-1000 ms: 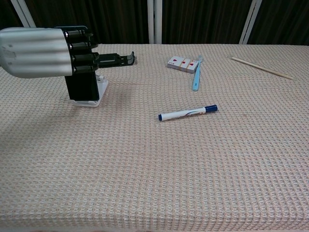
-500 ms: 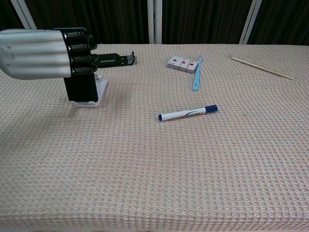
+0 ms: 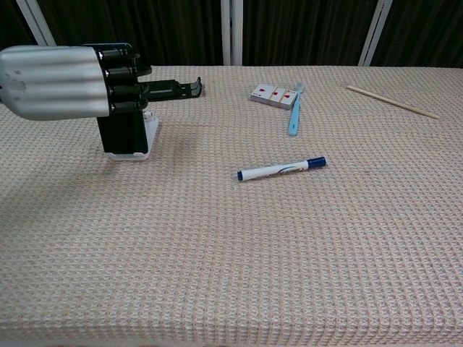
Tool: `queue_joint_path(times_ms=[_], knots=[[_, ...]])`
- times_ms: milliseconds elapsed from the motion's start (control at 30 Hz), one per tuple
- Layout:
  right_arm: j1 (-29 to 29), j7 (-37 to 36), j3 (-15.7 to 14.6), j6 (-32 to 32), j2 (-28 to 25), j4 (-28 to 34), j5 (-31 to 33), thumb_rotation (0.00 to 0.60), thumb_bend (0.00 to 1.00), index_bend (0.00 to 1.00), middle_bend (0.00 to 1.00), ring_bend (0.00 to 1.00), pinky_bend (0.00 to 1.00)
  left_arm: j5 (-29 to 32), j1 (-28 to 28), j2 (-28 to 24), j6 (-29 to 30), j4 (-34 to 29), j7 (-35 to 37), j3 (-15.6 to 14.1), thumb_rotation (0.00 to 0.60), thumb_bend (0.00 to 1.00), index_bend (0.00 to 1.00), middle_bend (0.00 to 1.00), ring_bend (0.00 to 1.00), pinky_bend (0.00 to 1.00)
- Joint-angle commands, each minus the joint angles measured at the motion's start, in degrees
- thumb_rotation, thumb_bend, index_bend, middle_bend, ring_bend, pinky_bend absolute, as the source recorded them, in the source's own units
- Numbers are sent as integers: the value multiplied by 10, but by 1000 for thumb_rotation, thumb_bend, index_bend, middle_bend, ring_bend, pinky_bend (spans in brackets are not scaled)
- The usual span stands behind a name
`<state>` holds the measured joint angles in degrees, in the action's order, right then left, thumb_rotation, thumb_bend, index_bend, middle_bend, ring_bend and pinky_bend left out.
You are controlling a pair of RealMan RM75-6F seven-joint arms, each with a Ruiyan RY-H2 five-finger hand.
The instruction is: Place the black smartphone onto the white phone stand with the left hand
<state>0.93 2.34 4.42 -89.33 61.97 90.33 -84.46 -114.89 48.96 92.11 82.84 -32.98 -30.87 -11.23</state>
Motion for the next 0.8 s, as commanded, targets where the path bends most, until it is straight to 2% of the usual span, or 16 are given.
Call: queue_joint_path(times_ms=[33, 467, 800], knots=[[0, 2, -1, 3, 0, 1, 2, 600, 180, 0, 0, 0, 0, 3, 0, -2, -6, -6, -2, 1, 600, 337, 164, 215, 130, 229], [1, 1, 0, 4, 1, -1, 6, 600, 181, 0, 0, 0, 0, 4, 1, -5, 0, -13, -6, 4, 600, 336, 46, 4, 69, 223], [0, -1, 0, 3, 4, -4, 3, 600, 180, 0, 0, 0, 0, 6, -4, -12, 2, -19, -11, 4, 600, 337, 32, 0, 65, 223]])
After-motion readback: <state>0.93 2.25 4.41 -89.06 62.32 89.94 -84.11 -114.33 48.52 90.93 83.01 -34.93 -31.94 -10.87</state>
